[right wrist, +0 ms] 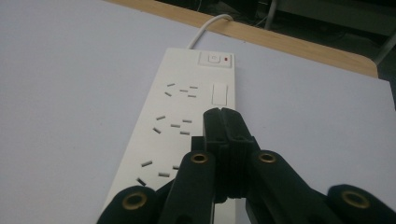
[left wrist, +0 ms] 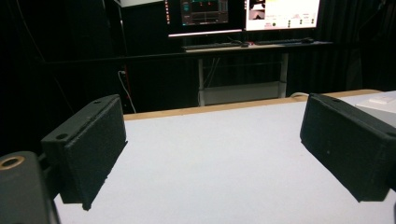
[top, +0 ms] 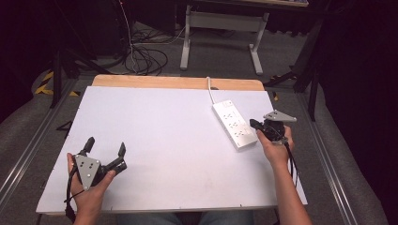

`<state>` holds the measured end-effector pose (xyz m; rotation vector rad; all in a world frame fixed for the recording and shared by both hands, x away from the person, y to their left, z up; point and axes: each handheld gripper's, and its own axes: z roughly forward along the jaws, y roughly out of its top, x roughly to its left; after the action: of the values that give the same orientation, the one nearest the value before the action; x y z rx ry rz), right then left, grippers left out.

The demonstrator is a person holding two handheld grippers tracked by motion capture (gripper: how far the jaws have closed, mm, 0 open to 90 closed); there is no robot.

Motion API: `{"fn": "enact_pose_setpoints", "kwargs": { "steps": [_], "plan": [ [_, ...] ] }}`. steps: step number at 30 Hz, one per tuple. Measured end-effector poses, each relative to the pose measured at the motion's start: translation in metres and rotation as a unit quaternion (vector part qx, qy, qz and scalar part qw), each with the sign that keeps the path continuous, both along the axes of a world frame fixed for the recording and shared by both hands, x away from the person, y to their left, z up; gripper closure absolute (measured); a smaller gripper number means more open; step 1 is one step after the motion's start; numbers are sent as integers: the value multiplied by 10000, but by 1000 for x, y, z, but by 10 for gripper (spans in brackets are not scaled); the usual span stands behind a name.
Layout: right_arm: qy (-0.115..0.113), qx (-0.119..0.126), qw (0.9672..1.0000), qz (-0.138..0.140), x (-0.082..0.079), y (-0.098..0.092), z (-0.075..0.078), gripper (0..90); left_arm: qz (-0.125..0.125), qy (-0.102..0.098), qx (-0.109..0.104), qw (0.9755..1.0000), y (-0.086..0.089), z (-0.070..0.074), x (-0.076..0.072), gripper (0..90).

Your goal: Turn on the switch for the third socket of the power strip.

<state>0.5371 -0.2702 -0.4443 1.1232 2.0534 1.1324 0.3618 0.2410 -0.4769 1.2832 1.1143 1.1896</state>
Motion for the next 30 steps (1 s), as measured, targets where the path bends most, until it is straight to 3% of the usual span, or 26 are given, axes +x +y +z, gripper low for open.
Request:
{"fn": "enact_pose_setpoints", "kwargs": {
  "steps": [16,30],
  "plan": [
    [234,-290,9993,8,12,4,-11,900,-32,-7,32,10000,0,0,0,79],
    [325,-343,9989,12,15,6,-13,900,-43,-6,41,10000,0,0,0,83]
  ]
}}
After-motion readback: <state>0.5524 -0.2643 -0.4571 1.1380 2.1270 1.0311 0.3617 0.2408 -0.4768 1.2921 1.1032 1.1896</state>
